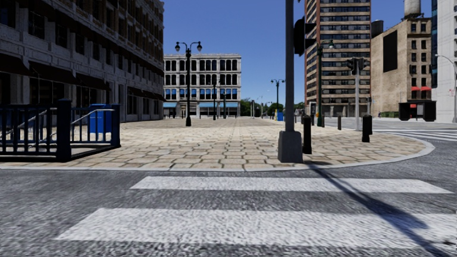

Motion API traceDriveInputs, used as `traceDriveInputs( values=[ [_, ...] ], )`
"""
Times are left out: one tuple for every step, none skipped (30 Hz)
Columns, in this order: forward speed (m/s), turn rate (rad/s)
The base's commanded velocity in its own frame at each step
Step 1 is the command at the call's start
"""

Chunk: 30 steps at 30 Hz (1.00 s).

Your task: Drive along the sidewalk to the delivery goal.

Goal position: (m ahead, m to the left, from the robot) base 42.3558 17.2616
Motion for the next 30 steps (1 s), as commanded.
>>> traceDriveInputs(
  values=[
    [2.00,0.00],
    [2.00,0.00],
    [2.00,0.00],
    [2.00,0.00],
    [2.00,0.00],
    [2.00,0.00],
    [2.00,0.00],
    [2.00,0.00],
    [1.97,0.00],
    [1.94,0.00],
    [1.93,0.00],
    [1.93,0.00],
    [1.93,0.00],
    [1.93,0.00],
    [1.93,0.00],
    [1.92,0.00],
    [1.92,0.00],
    [1.92,0.00],
    [1.92,0.00],
    [1.92,0.00],
    [1.92,0.00],
    [1.92,0.00],
    [1.92,0.00],
    [1.91,0.00],
    [1.91,0.00],
    [1.88,0.00],
    [1.88,0.00],
    [1.85,0.00],
    [1.85,0.00],
    [1.84,0.00]
  ],
)
